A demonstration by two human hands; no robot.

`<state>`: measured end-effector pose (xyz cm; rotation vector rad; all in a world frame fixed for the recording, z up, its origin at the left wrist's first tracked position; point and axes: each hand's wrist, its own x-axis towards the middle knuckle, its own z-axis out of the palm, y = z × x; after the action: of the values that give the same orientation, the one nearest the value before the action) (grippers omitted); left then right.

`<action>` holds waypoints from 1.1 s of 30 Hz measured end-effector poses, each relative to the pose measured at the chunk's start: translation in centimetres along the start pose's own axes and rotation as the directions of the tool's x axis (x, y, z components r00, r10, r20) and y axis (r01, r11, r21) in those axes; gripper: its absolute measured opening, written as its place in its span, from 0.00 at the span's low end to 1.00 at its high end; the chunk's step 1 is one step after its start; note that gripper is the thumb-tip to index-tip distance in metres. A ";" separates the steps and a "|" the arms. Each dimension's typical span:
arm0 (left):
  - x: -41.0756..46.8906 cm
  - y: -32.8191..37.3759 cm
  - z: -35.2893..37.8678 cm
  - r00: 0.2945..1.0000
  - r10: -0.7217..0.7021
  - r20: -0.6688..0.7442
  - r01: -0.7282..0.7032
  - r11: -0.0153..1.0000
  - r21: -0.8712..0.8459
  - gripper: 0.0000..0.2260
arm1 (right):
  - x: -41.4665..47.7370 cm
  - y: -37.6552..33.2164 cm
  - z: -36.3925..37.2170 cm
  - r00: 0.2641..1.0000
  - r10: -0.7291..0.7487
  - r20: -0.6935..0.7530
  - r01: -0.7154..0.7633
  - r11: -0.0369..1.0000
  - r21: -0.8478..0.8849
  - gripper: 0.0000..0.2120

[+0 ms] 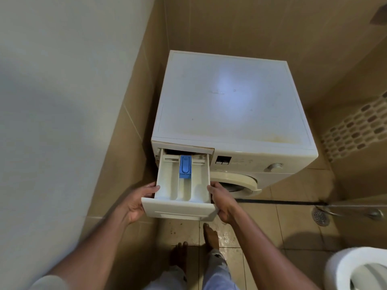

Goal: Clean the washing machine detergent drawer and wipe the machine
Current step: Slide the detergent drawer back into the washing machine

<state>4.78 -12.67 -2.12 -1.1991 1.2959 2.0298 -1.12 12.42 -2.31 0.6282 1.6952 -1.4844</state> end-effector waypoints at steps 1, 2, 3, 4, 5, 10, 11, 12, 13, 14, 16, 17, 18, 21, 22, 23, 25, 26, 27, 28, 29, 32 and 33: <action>0.2 0.3 0.0 1.000 -0.006 -0.003 0.006 1.000 0.001 0.18 | 0.3 -0.1 0.0 1.000 -0.002 -0.004 0.002 1.000 0.002 0.13; 0.4 0.6 -0.1 1.000 -0.010 -0.005 0.010 1.000 0.007 0.19 | 0.5 -0.1 0.1 1.000 -0.003 -0.011 0.003 1.000 0.005 0.14; 0.7 0.7 -0.2 1.000 -0.016 -0.010 0.017 1.000 0.011 0.20 | 0.6 -0.1 0.2 1.000 -0.007 -0.018 0.007 1.000 -0.001 0.14; 0.8 0.8 -0.4 1.000 -0.021 -0.016 0.021 1.000 0.015 0.22 | 0.7 -0.1 0.4 1.000 -0.013 -0.026 0.012 1.000 -0.013 0.15; 0.9 0.9 -0.5 1.000 -0.023 -0.019 0.023 1.000 0.011 0.23 | 0.7 -0.1 0.5 0.999 -0.017 -0.031 0.017 1.000 -0.020 0.15; 1.0 1.2 -1.2 0.999 -0.025 -0.033 0.025 1.000 0.004 0.23 | 0.3 -0.5 1.3 1.000 -0.020 -0.020 0.020 0.999 -0.038 0.16; 1.2 1.3 -1.1 0.999 -0.018 -0.029 0.018 1.000 -0.001 0.23 | 0.4 -0.7 1.3 0.999 -0.021 -0.025 0.020 0.999 -0.037 0.16; 1.3 1.4 -0.9 0.999 -0.015 -0.028 0.016 1.000 0.002 0.23 | 0.6 -0.9 1.2 0.999 -0.024 -0.034 0.023 0.999 -0.028 0.16; 1.4 1.7 -0.6 1.000 -0.012 -0.028 0.012 1.000 0.008 0.23 | 0.8 -1.2 1.2 0.998 -0.031 -0.047 0.030 0.999 -0.019 0.16; 1.4 2.0 -0.4 1.000 -0.008 -0.028 0.008 1.000 0.015 0.23 | 1.1 -1.4 1.2 0.997 -0.038 -0.060 0.037 0.999 -0.016 0.17; 1.8 2.4 -0.2 0.999 -0.001 -0.036 0.001 1.000 0.021 0.21 | 1.7 -1.8 1.2 0.997 -0.046 -0.069 0.044 0.999 -0.021 0.17; 2.0 2.5 -0.2 0.999 0.002 -0.041 -0.001 1.000 0.025 0.21 | 1.9 -1.9 1.3 0.996 -0.046 -0.073 0.044 0.999 -0.024 0.17; 2.3 2.5 -0.1 0.999 0.002 -0.044 -0.001 1.000 0.024 0.21 | 2.1 -2.1 1.4 0.996 -0.047 -0.077 0.045 0.999 -0.024 0.17; 3.2 2.6 0.3 0.998 0.019 -0.062 -0.018 1.000 0.005 0.18 | 2.6 -2.7 1.6 0.994 -0.045 -0.099 0.043 0.999 -0.021 0.17; 3.4 2.6 0.5 0.997 0.023 -0.075 -0.023 1.000 0.001 0.17 | 2.8 -3.0 1.6 0.994 -0.044 -0.104 0.042 0.999 -0.018 0.17; 3.7 2.7 0.6 0.995 0.028 -0.091 -0.028 1.000 -0.005 0.16 | 3.0 -3.2 1.7 0.993 -0.045 -0.110 0.043 0.999 -0.019 0.17; 4.4 2.4 0.7 0.990 0.045 -0.135 -0.046 0.999 -0.006 0.16 | 3.4 -3.3 1.7 0.991 -0.057 -0.119 0.054 0.998 -0.029 0.17; 4.6 2.1 0.7 0.986 0.054 -0.160 -0.056 0.998 -0.011 0.18 | 3.6 -3.1 1.7 0.990 -0.063 -0.124 0.060 0.998 -0.030 0.17; 4.7 1.7 0.8 0.980 0.061 -0.192 -0.069 0.997 -0.033 0.19 | 3.7 -2.8 1.7 0.989 -0.066 -0.131 0.062 0.998 -0.029 0.17; 4.6 1.4 1.1 0.969 0.072 -0.236 -0.090 0.994 -0.068 0.19 | 3.7 -2.5 1.7 0.987 -0.070 -0.145 0.067 0.998 -0.019 0.17; 4.4 1.1 1.5 0.957 0.068 -0.280 -0.104 0.988 -0.116 0.18 | 3.7 -2.1 1.7 0.983 -0.076 -0.165 0.077 0.997 0.001 0.17; 4.1 0.1 2.2 0.927 0.008 -0.375 -0.130 0.945 -0.300 0.21 | 3.4 -1.5 1.8 0.951 -0.114 -0.288 0.151 0.983 0.109 0.16; 3.8 -0.2 2.4 0.922 -0.022 -0.386 -0.137 0.916 -0.377 0.24 | 3.0 -1.2 1.7 0.925 -0.140 -0.354 0.197 0.972 0.129 0.15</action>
<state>1.89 -10.75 -5.04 -1.8427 1.1155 2.2511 -3.44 10.14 -4.06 0.8892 1.9446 -1.7261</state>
